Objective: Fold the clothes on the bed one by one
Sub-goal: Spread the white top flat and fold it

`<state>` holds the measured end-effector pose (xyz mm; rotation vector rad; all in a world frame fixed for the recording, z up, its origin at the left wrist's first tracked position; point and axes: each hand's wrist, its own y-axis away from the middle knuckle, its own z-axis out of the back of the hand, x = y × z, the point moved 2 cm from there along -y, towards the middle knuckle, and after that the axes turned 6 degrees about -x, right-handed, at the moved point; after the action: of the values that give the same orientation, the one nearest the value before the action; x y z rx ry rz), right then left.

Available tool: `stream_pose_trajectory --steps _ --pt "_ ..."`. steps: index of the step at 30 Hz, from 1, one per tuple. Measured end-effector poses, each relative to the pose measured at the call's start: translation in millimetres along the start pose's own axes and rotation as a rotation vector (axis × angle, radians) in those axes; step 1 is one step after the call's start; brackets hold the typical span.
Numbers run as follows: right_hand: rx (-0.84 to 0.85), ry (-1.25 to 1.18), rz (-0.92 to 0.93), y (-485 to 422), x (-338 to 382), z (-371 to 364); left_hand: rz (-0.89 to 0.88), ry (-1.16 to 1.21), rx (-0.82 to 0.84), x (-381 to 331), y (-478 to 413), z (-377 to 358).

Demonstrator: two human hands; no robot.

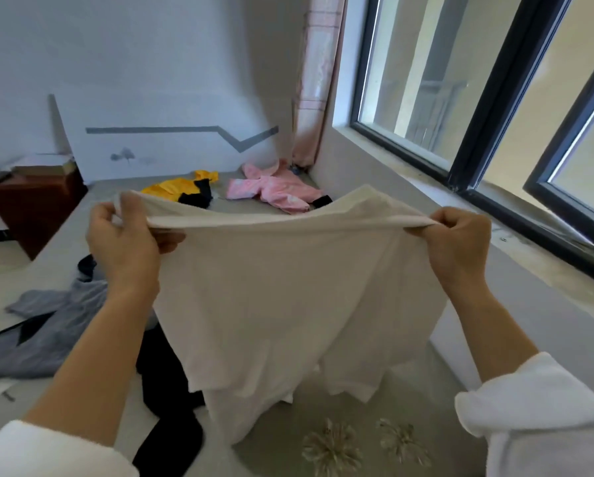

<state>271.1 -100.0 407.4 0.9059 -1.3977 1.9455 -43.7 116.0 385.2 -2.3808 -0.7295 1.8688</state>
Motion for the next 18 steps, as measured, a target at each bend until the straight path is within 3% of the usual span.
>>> stream_pose_trajectory --steps 3,6,9,11,13,15,18 --pt "-0.163 -0.043 0.156 -14.9 24.4 4.7 -0.201 0.094 0.006 -41.0 -10.0 -2.1" --pt "-0.236 0.085 0.339 -27.6 27.4 -1.1 -0.245 0.117 0.079 -63.5 -32.0 -6.7" --pt "0.005 0.524 0.347 -39.2 -1.1 -26.6 -0.085 -0.055 0.263 -47.9 -57.1 -16.3" --pt "0.31 0.73 0.203 -41.5 -25.9 -49.2 0.12 -0.275 0.408 -21.5 -65.0 -22.9" --pt "0.499 0.84 0.101 -39.2 -40.3 -69.6 0.312 -0.418 0.463 4.6 -70.0 -25.0" --pt "0.489 0.896 0.108 -42.3 -39.4 -84.9 0.413 -0.409 0.42 16.3 -77.4 -28.4" --pt "0.323 0.794 0.183 -64.1 -15.6 -94.9 0.319 -0.194 0.277 -1.0 -95.5 -44.2"
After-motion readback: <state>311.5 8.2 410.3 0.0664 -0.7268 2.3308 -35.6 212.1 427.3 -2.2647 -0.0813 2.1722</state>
